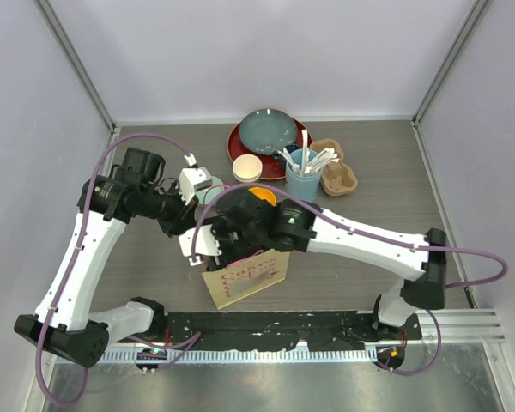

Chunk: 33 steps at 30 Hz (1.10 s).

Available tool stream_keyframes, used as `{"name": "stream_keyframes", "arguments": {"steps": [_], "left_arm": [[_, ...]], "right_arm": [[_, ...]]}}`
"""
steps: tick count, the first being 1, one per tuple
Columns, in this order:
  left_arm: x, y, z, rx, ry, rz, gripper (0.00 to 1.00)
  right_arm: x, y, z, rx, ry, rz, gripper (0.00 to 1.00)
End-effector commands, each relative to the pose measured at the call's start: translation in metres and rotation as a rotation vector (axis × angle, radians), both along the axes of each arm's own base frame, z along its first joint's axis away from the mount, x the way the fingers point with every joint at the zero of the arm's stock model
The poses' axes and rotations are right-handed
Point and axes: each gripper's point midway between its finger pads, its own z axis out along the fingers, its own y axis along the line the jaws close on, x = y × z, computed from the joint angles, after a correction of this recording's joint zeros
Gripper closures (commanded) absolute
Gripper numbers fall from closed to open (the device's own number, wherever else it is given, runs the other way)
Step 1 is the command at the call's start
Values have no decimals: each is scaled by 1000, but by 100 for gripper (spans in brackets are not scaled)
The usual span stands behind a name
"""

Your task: Pack the takeout coffee

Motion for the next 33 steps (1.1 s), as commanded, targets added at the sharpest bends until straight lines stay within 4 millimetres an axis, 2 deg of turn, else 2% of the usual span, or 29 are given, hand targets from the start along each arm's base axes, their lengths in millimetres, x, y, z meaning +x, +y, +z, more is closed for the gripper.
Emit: {"name": "stream_keyframes", "arguments": {"steps": [1,2,7,12,24,30,33], "left_arm": [[2,-2,6,-15,-43,-16,100],[2,-2,6,-16,-43,-17,100],[3,-2,6,-15,-46,-16,100],[2,-2,6,-16,-42,-15,100],[5,-3,7,-16,-53,-11,100],[8,-3,9,-20,-56,-6,100],[8,-3,10,-20,-60,-4,100]], "right_arm": [[-4,8,75,298,-46,-11,37],[-4,5,87,336,-56,-15,37],[2,-6,101,384,-65,-81,36],[11,-18,123,460,-74,-148,36],[14,-57,198,738,107,-344,34],[14,-85,249,932,229,-434,33],[52,-126,267,1054,175,-721,32]]}}
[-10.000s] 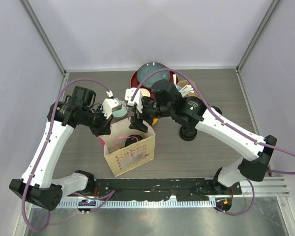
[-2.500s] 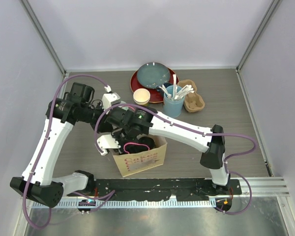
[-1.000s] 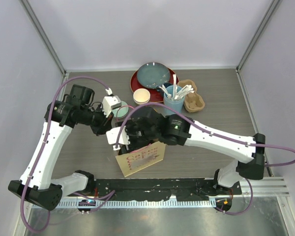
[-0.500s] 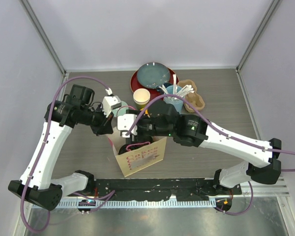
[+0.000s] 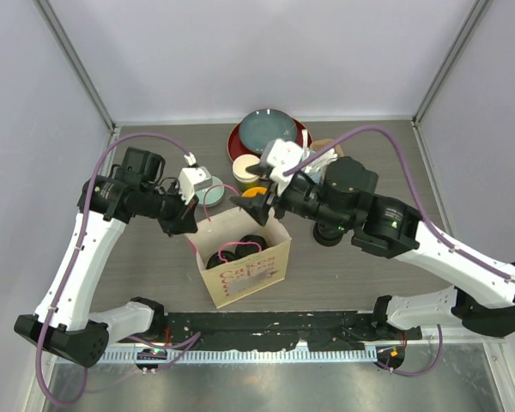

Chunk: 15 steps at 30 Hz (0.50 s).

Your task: Pack the takeout coffee

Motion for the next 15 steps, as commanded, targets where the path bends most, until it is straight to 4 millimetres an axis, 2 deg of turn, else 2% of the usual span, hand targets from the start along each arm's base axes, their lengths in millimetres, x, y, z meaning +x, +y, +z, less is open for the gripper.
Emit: {"name": "stream_keyframes", "arguments": {"steps": [1,2,4,5,6,8,9,11,12,15], "left_arm": [[6,-3,10,-21,-53,-6,100],[6,-3,11,-22,-55,-3,100],[6,-3,10,-21,-54,-1,100],[7,-3,10,-18,-55,0,100],[7,-3,10,-18,-58,1,100],[9,-2,9,-11,-59,10,100],[10,-1,9,-8,-60,12,100],[11,-2,10,-11,-64,11,100],[12,-2,9,-8,-62,13,100],[11,-2,11,-7,-69,8,100]], "right_arm": [[38,-62,67,284,58,-346,32],[60,-87,67,301,58,-486,31],[77,-114,61,313,73,-603,30],[96,-140,58,312,69,-699,30],[104,-153,53,307,76,-748,30],[121,-178,37,276,102,-844,29],[136,-200,24,255,109,-925,29],[144,-215,13,247,124,-969,29],[154,-228,0,224,133,-1005,30],[169,-244,-22,214,182,-1051,29]]}}
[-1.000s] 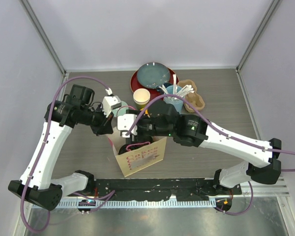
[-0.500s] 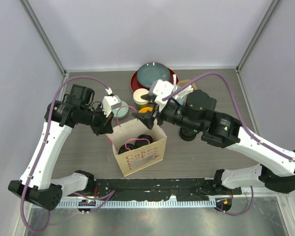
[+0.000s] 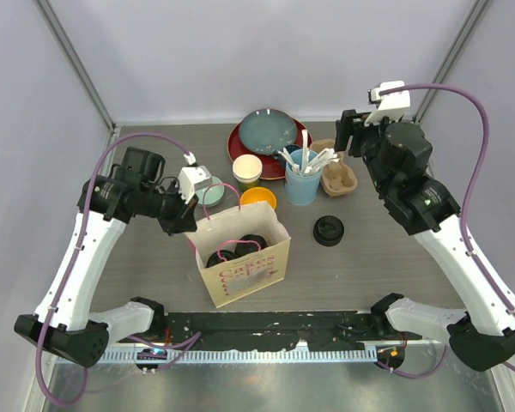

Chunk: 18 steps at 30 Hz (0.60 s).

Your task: Pack the takeout coffee

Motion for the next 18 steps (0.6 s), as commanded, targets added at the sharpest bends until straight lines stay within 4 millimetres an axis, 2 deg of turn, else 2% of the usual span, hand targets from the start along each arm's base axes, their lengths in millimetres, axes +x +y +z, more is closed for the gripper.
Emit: {"name": "stream_keyframes", "arguments": {"steps": [1,7,13,15,18], "left_arm": [[7,-4,12,-19,-57,-3,100],[6,0,9,-2,-56,4,100],[6,-1,10,-7,-66,-3,100],[6,-2,10,-7,-64,-3,100],[7,-1,13,-8,-73,3,91]], "right_arm": [[17,-20,-31,37,76,-49,29],[40,-30,-66,32,164,-48,29],[59,-21,-99,-4,258,33,31],[65,-21,-110,-6,292,40,35],[68,-14,-123,2,336,71,44]]}}
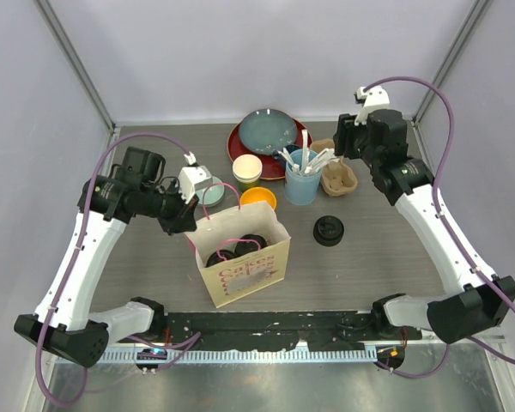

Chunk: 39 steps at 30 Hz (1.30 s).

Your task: Pack the takeout coffee

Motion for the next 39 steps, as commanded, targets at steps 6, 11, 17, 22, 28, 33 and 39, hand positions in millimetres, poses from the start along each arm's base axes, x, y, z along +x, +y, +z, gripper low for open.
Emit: {"name": "stream_keyframes", "arguments": {"steps": [6,11,17,22,28,33,39], "left_arm": [[11,0,29,-28,-92,55,74],[17,3,39,-24,-108,109,54],[29,11,67,-31,-198,208,40],[45,31,69,22,-243,341,36],[61,42,63,43,-217,420,36],[62,38,62,29,-214,398,36],[60,37,62,29,-216,381,36]], "right_arm": [[-14,56,-33,0,91,304,55],[-18,65,-47,-94,99,298,52],[8,69,-27,-123,56,260,51],[25,78,-45,-199,92,313,50],[36,89,-54,-210,100,351,50],[42,96,-53,-239,85,404,53],[47,95,-55,-263,91,395,64]]}}
